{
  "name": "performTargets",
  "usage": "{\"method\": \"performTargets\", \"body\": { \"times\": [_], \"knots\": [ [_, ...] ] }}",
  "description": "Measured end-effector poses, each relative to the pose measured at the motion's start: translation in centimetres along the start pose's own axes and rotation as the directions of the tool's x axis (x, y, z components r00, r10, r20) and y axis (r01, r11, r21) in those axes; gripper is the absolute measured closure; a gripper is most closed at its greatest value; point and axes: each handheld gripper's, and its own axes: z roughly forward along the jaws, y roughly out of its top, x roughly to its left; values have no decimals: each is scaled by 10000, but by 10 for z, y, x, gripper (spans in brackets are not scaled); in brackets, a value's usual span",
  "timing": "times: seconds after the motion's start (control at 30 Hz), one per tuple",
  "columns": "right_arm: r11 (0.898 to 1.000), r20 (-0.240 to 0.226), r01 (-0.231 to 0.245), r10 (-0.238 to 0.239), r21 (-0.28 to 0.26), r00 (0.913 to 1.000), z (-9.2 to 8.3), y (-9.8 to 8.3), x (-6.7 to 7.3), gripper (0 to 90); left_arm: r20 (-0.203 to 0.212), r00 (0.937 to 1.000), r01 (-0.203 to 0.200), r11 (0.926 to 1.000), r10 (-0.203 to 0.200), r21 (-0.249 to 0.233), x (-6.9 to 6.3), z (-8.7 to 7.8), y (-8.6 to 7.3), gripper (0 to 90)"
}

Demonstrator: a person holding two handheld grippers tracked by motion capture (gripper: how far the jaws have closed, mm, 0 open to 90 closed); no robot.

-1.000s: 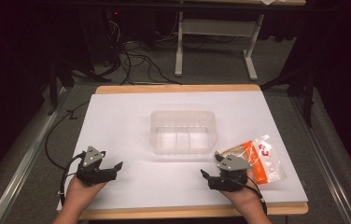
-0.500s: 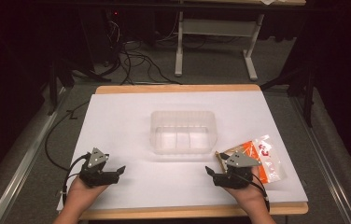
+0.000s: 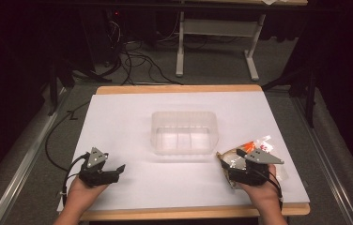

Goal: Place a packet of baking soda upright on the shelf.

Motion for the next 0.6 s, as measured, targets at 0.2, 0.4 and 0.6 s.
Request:
{"method": "performTargets", "body": {
  "times": [0.2,0.4,0.6],
  "knots": [
    [9989,644,-460,468,-127,9968,-16,-6,-19,274,-28,9998,181,9998,-181,-3,2,5,4,214],
    [9948,1392,-973,1004,-290,9852,-33,-14,-39,277,-44,9994,346,9994,-346,-1,7,9,8,215],
    [9893,2082,-1404,1455,-392,9672,-49,-23,-57,265,-52,9994,355,9993,-355,95,9,14,10,217]
  ]
}}
